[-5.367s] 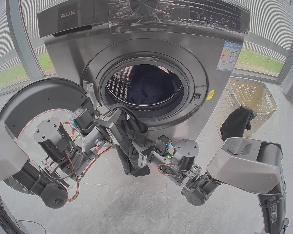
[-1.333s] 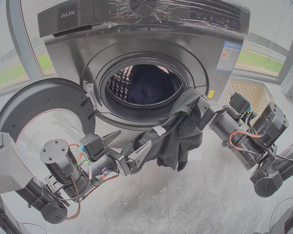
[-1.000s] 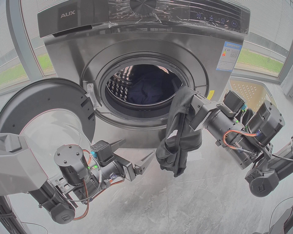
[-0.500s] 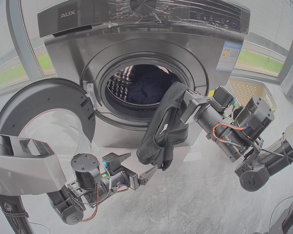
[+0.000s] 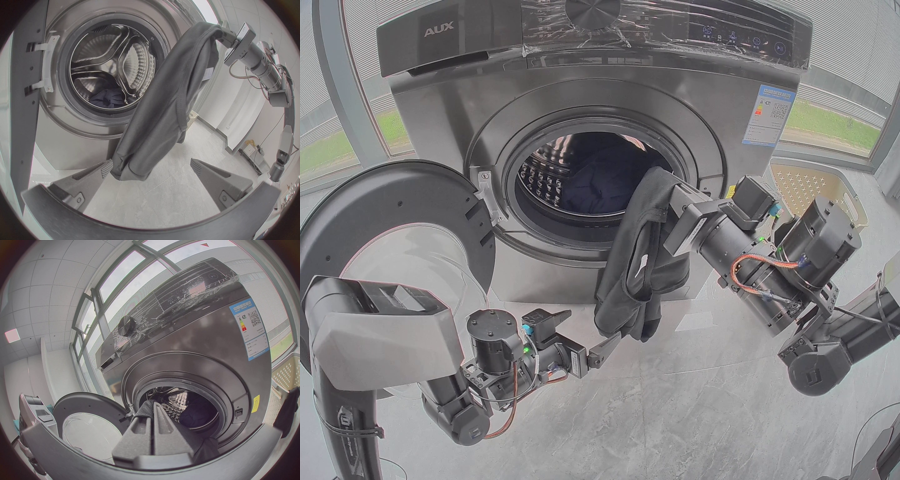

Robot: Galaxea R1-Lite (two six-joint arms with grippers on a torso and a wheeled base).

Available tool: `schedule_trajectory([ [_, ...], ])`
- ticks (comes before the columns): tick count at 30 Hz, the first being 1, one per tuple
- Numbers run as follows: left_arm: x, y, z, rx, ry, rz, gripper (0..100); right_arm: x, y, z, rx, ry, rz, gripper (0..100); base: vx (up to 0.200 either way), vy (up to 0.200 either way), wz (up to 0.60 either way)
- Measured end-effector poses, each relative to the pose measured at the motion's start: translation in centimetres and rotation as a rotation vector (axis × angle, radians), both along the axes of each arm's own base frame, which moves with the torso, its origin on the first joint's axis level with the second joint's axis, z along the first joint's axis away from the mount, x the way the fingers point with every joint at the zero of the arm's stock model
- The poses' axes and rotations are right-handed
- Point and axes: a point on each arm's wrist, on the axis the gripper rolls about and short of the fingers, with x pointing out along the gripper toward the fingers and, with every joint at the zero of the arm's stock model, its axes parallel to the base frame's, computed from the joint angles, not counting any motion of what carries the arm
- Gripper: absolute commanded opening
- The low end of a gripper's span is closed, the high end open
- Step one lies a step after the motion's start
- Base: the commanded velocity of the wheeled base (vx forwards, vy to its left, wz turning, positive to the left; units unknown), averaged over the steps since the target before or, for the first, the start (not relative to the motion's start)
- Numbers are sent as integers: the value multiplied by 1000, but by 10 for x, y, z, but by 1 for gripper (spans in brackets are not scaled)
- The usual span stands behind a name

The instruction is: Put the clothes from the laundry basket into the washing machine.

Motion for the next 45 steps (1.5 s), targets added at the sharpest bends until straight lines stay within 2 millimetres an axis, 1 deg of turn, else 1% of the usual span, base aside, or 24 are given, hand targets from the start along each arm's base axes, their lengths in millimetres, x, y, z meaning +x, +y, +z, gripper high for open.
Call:
schedule_trajectory([
  [12,31,-17,-19,-18,-33,2,100,-1,1,-1,-2,2,4,0,0,0,0],
  [18,53,-21,-26,-23,-78,28,100,-1,2,-1,-2,3,6,0,0,0,0],
  [19,56,-21,-27,-22,-86,34,0,-1,2,-1,-2,2,8,0,0,0,0],
  [26,74,-21,-32,-37,-116,59,0,-4,5,-1,-1,1,20,0,0,0,0],
  [34,80,-22,-28,-52,-137,67,0,-5,4,-2,0,5,20,0,0,0,0],
  [38,77,-16,-15,-61,-152,80,0,-5,2,-5,-2,13,16,0,0,0,0],
  [41,69,-10,0,-67,-162,87,0,-5,0,-7,-8,23,12,0,0,0,0],
  [45,50,3,19,-63,-157,94,0,-6,-3,-13,-17,43,11,0,0,0,0],
])
